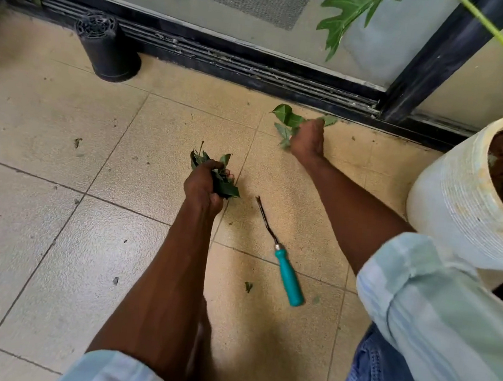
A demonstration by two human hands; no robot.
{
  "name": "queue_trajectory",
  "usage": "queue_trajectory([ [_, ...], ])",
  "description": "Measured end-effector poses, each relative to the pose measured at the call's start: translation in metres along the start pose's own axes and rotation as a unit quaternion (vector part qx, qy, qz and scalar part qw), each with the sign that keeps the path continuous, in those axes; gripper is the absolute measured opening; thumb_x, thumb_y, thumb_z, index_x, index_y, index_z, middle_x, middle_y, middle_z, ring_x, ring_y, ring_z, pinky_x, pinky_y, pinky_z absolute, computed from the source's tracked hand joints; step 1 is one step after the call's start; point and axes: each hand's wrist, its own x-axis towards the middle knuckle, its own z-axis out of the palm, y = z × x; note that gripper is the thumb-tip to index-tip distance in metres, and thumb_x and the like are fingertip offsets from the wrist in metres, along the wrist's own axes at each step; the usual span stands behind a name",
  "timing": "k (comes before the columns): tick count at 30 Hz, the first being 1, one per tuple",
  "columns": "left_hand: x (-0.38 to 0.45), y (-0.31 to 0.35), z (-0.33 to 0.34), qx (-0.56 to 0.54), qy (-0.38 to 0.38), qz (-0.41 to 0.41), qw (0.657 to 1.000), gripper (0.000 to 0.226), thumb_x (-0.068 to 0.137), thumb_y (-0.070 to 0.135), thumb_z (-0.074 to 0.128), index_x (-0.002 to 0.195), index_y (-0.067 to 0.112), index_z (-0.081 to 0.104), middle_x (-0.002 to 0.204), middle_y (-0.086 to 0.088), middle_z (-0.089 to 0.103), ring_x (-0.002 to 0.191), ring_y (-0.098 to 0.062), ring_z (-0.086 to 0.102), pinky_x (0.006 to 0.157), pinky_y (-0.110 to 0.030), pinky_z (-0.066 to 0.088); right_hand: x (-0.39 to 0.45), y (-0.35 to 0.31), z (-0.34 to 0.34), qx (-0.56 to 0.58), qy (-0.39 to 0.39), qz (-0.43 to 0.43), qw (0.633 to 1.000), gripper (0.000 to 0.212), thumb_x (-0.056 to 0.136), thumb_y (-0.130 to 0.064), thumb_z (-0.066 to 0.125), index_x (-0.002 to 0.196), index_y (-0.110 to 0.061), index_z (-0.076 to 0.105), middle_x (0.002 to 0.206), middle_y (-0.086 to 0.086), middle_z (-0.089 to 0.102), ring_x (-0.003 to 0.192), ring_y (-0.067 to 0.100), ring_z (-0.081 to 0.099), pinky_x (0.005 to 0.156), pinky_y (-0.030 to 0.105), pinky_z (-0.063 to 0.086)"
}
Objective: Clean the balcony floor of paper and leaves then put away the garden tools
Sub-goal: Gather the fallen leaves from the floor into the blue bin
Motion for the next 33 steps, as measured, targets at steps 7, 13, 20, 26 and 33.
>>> queue_trajectory([
  [7,0.012,0.003,-0.007,0.007,-0.003,-0.003,1.000,0.006,0.091,0.003,0.051,0.089,0.005,0.056,0.068,-0.009,0.052,0.050,-0.016,0.052,0.049,-0.022,0.049,0.040,0.019,0.017,-0.079,-0.029,-0.057,0.995,0.035,0.094,-0.010,0.051,0.128,-0.003,0.057,0.142,0.021,0.041,0.130,0.037,0.039,0.108,0.038,0.037],
  [13,0.017,0.001,-0.007,0.006,-0.002,-0.011,1.000,0.006,0.091,0.003,0.051,0.092,0.005,0.056,0.070,-0.009,0.051,0.057,-0.017,0.050,0.048,-0.023,0.049,-0.018,0.036,0.043,-0.096,0.075,-0.119,0.985,0.036,0.091,0.007,0.047,0.123,-0.002,0.061,0.122,0.019,0.058,0.112,0.031,0.054,0.093,0.036,0.050],
  [20,0.011,0.006,-0.003,-0.017,-0.009,-0.010,1.000,0.009,0.093,0.004,0.049,0.088,0.006,0.056,0.069,-0.008,0.050,0.056,-0.016,0.049,0.046,-0.019,0.048,-0.026,-0.003,0.026,-0.003,0.089,-0.179,0.980,0.062,0.081,0.013,0.059,0.138,-0.004,0.041,0.125,0.017,0.041,0.082,0.020,0.056,0.067,0.026,0.054],
  [26,0.013,0.010,-0.013,-0.017,-0.003,0.001,1.000,0.012,0.092,0.002,0.048,0.084,0.006,0.056,0.065,-0.007,0.051,0.048,-0.015,0.050,0.045,-0.019,0.047,0.024,-0.045,0.014,-0.118,-0.055,-0.187,0.974,0.095,0.081,0.012,0.060,0.154,-0.015,0.006,0.152,0.018,0.013,0.105,0.031,0.056,0.070,0.027,0.047],
  [33,0.016,0.014,-0.026,-0.034,0.001,-0.003,0.999,0.013,0.092,0.001,0.047,0.083,0.007,0.053,0.069,-0.008,0.049,0.056,-0.016,0.047,0.045,-0.020,0.047,0.032,-0.041,0.022,-0.216,-0.142,-0.164,0.952,0.039,0.091,-0.003,0.055,0.130,0.004,0.052,0.132,0.020,0.049,0.122,0.033,0.051,0.099,0.033,0.042],
])
